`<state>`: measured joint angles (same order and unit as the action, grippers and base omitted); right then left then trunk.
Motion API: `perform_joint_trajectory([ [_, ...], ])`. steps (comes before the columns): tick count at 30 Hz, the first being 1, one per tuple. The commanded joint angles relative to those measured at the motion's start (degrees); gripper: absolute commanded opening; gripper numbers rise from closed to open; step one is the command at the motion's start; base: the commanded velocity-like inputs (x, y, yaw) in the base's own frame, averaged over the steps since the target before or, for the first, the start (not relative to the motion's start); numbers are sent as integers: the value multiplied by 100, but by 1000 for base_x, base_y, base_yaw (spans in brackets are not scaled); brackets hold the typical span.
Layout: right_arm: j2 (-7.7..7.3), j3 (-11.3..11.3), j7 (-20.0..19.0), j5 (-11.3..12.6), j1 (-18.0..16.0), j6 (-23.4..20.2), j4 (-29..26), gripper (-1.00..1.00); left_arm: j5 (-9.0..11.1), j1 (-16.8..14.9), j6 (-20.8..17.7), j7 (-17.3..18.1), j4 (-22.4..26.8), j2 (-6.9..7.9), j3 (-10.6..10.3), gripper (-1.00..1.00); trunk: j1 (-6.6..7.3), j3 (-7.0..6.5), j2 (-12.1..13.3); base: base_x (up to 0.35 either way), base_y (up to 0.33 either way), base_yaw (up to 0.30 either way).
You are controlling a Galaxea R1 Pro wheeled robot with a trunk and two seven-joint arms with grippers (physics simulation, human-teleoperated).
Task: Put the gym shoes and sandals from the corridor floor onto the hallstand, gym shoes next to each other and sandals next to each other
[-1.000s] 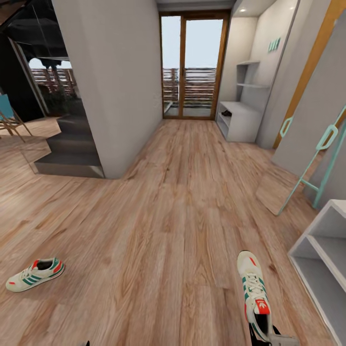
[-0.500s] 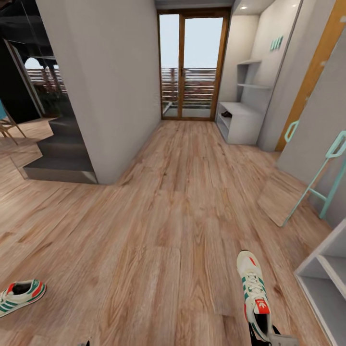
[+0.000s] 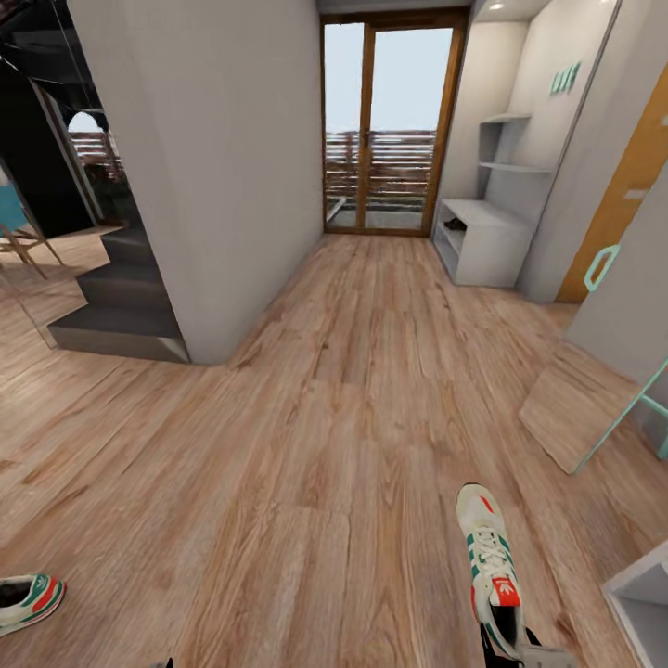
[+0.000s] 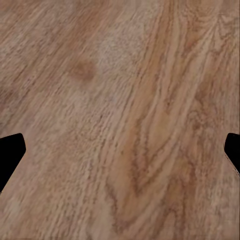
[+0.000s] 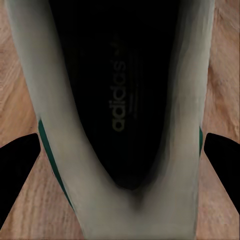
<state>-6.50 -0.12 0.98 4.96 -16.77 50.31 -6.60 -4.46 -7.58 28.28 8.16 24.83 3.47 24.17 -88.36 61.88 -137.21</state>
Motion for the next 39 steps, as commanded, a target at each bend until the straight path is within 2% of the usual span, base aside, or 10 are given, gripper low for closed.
perform_joint_trajectory([
  [1, 0, -6, -10, 32, -1, 14, 1, -100, -46, -6, 20, 36, -4, -4, 47, 100, -2, 5, -2, 337, -106, 266],
  [10, 0, -6, -10, 32, -1, 14, 1, -100, -40, -6, 20, 36, -4, -4, 45, 100, -2, 5, -2, 337, -77, 270],
  [39, 0, -6, -10, 35, -1, 22, 2, -100, -38, -6, 20, 36, -4, -4, 46, 100, -2, 5, -2, 338, -2, 273],
])
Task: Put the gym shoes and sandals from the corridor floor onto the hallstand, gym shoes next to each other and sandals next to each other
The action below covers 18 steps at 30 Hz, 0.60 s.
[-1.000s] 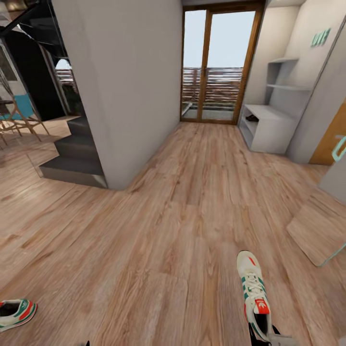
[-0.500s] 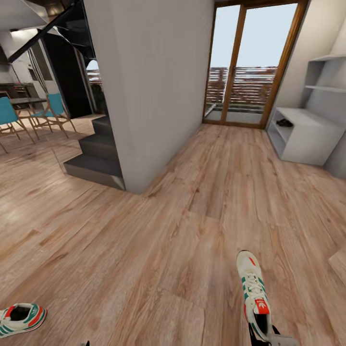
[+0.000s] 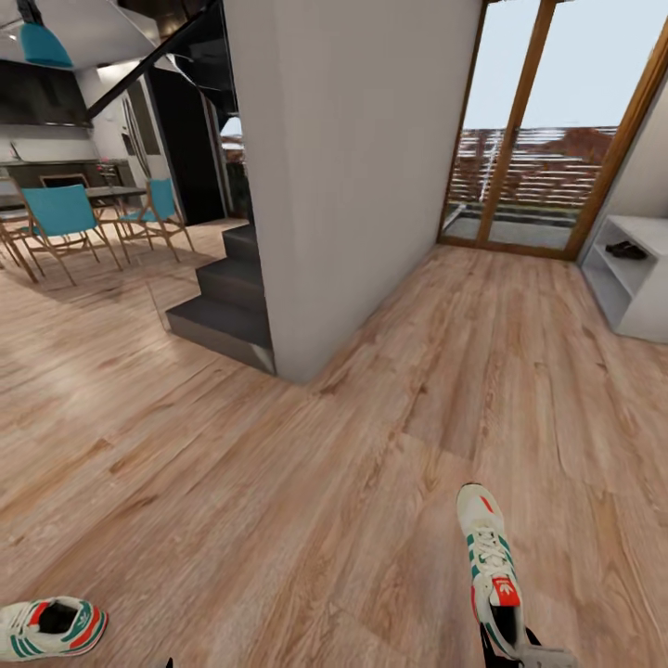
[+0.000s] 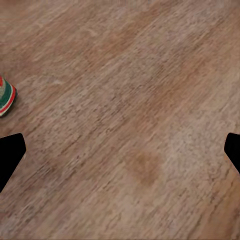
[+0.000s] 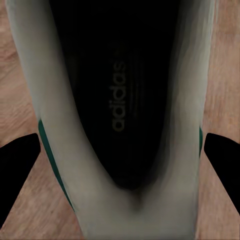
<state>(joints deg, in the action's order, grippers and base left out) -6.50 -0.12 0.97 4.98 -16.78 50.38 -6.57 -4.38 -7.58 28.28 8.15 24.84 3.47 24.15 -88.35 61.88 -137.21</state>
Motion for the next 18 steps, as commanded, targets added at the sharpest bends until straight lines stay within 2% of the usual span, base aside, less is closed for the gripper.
perform_joint_trajectory([
  [1, -1, -5, -9, 32, -1, 15, -1, -100, -46, -7, 20, 37, -6, -5, 49, 100, -2, 5, -2, 338, 0, 276],
  [10, 0, -5, -9, 36, -1, 15, 3, -100, -46, -7, 20, 37, -6, -5, 46, 100, -2, 5, -2, 338, -21, 278],
  [18, 3, -5, -9, 36, -1, 15, 2, -100, -46, -7, 20, 37, -6, -5, 46, 100, -2, 5, -2, 334, -118, 279],
])
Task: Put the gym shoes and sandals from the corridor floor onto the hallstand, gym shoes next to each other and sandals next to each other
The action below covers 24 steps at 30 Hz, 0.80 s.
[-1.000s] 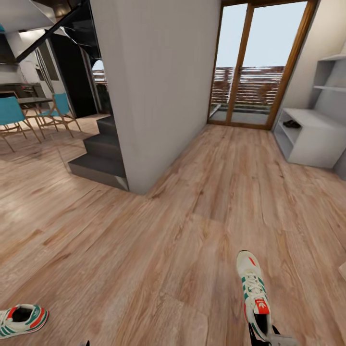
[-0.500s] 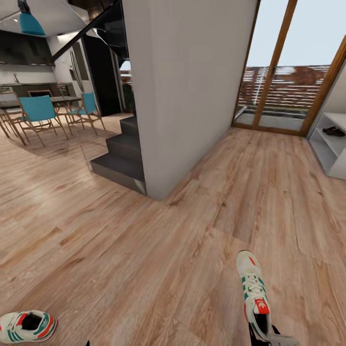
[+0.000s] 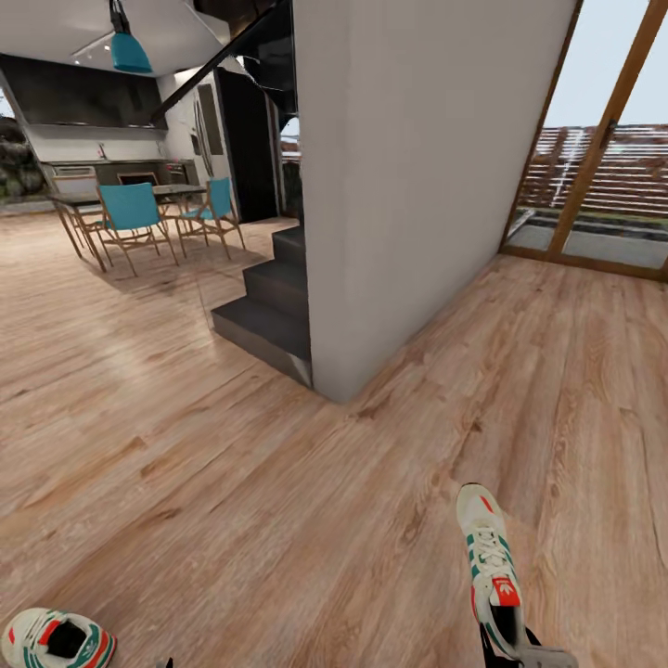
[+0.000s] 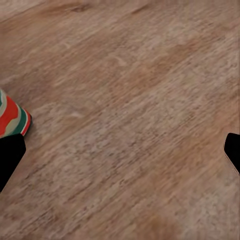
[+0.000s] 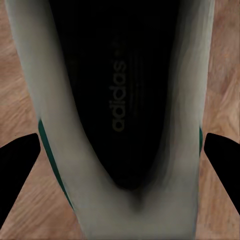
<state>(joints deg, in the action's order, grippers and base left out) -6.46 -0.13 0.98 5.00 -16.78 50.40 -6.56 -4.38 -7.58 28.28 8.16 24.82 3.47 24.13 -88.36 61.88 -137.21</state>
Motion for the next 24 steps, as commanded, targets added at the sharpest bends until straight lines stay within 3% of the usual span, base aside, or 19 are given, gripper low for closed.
perform_joint_trajectory([
  [1, 1, -4, -10, 34, -1, 13, -1, -100, -46, -6, 20, 36, -4, -4, 48, 100, -2, 5, -2, 321, -159, 279],
  [7, 3, -4, -10, 36, -1, 13, 4, -100, -46, -6, 18, 39, -4, -4, 48, 100, -2, 5, -2, 226, -104, 279],
  [24, 5, -4, -10, 36, -1, 13, 5, -100, -46, -6, 11, 45, -4, -4, 48, 100, -2, 5, -2, 9, -3, 279],
])
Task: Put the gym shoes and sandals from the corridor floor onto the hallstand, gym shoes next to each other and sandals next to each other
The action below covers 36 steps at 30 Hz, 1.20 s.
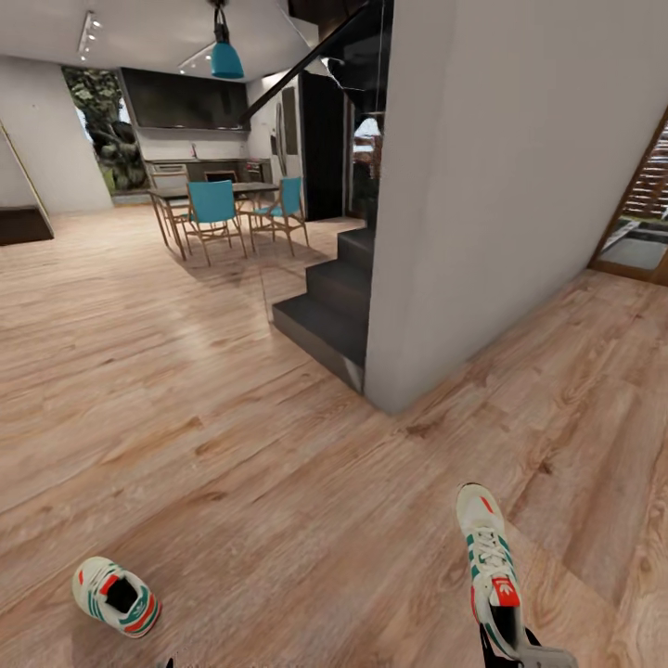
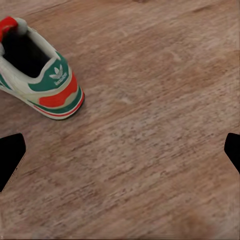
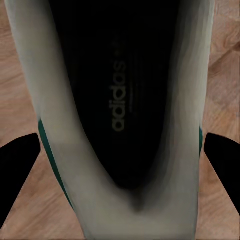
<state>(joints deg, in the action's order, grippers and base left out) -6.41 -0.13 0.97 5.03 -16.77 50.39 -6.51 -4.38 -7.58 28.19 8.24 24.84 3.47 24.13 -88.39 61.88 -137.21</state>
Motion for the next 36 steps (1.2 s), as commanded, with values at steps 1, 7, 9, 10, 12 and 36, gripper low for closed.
perform_joint_trajectory([
  [1, -1, -5, -9, 33, -1, 15, 0, -100, -45, -7, 20, 37, -6, -5, 48, 100, 1, 4, -2, 0, 0, 279],
  [7, -1, -5, -9, 33, -1, 15, -1, -100, -45, -7, 20, 37, -6, -5, 48, 100, 1, 4, -2, 0, 0, 279],
  [9, -1, -5, -9, 33, -1, 15, 0, -100, -45, -7, 21, 37, -6, -5, 48, 100, 1, 4, -2, 0, 0, 279],
  [10, -1, -5, -9, 33, -1, 15, 0, -100, -45, -7, 21, 37, -6, -5, 48, 100, 1, 4, -2, 0, 0, 279],
  [12, -1, -5, -9, 33, -1, 15, 1, -100, -45, -7, 20, 36, -6, -5, 48, 100, 1, 4, -2, 13, 0, 279],
  [36, -6, -5, -19, 17, -1, 21, 7, -100, -45, -7, 20, 29, -6, -5, 48, 100, 1, 4, -2, 231, -187, 240],
])
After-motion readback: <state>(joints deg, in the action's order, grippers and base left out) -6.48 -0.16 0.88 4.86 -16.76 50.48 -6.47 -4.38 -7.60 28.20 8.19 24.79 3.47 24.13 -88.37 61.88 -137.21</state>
